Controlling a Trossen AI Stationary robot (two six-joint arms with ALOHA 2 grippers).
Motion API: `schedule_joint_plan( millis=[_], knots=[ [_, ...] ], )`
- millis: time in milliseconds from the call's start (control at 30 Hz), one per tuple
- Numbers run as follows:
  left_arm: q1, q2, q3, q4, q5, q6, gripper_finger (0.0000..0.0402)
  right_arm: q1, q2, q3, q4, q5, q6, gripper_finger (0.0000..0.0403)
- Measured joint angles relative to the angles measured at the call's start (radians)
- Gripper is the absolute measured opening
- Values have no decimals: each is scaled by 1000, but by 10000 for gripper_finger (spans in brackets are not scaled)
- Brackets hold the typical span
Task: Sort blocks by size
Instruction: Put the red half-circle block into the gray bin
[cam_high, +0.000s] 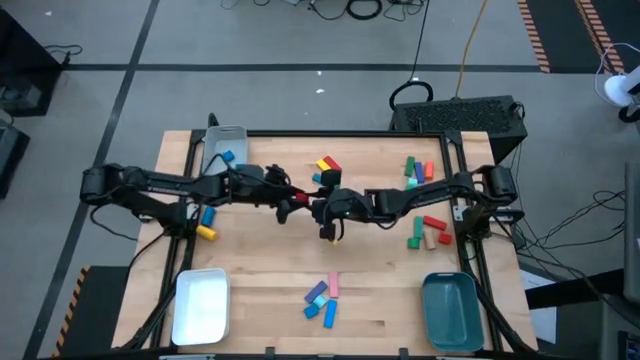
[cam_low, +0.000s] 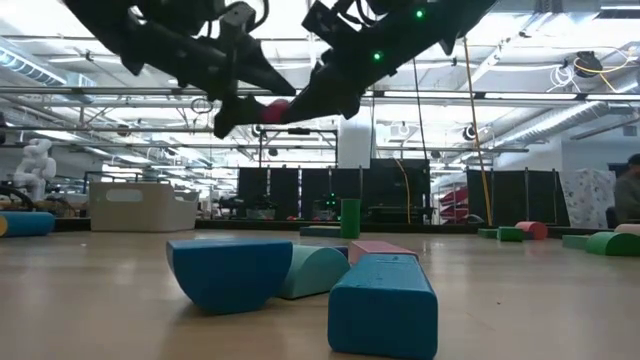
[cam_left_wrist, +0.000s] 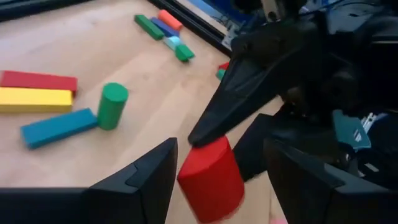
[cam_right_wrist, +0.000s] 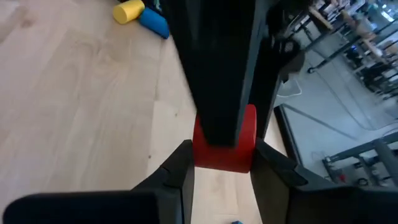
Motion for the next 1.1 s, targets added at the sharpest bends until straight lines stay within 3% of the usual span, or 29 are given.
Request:
schedule_joint_plan(
  millis=[433,733,800,1100],
  knots=[
    [5,62,0,77,78,-56,228,24,0,0,12,62,-30,104],
    [19,62,1,75,85,-90,98,24,0,0,18,76,-41,105],
    [24,62,1,75,86,-95,89,23,0,0,17,75,-45,108],
    [67,64,0,62,86,-39,88,19,0,1,-16,96,32,179]
  ],
)
